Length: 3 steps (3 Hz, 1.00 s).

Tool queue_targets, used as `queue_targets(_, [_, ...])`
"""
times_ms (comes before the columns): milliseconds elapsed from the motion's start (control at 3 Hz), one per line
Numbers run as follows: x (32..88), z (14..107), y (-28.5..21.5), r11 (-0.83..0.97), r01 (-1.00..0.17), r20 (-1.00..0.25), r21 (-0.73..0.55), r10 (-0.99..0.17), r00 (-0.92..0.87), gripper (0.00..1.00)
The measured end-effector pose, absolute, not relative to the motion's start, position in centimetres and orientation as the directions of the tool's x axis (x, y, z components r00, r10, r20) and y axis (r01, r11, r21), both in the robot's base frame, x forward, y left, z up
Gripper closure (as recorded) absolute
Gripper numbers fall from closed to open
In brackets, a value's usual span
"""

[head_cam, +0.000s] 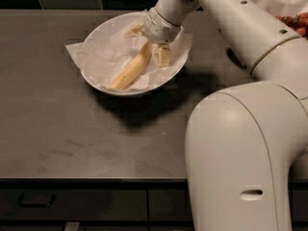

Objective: Pick banana from white bowl

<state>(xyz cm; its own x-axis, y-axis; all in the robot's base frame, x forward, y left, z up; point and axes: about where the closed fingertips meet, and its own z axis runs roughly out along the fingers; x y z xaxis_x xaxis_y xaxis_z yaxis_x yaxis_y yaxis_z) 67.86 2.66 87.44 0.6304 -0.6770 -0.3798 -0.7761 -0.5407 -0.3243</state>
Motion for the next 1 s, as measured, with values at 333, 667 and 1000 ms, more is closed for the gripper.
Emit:
queue_targets(333, [68.0, 87.4, 3.0, -0.549, -0.772, -0.370, -0.320, -0.678, 0.635, 0.00])
queue_targets(667, [68.4, 87.4, 3.8, -0.563, -0.760, -0.361, -0.324, -0.669, 0.650, 0.00])
queue_targets(1000, [69.0, 87.5, 4.6, -0.570, -0.749, -0.352, -0.338, -0.662, 0.662, 0.00])
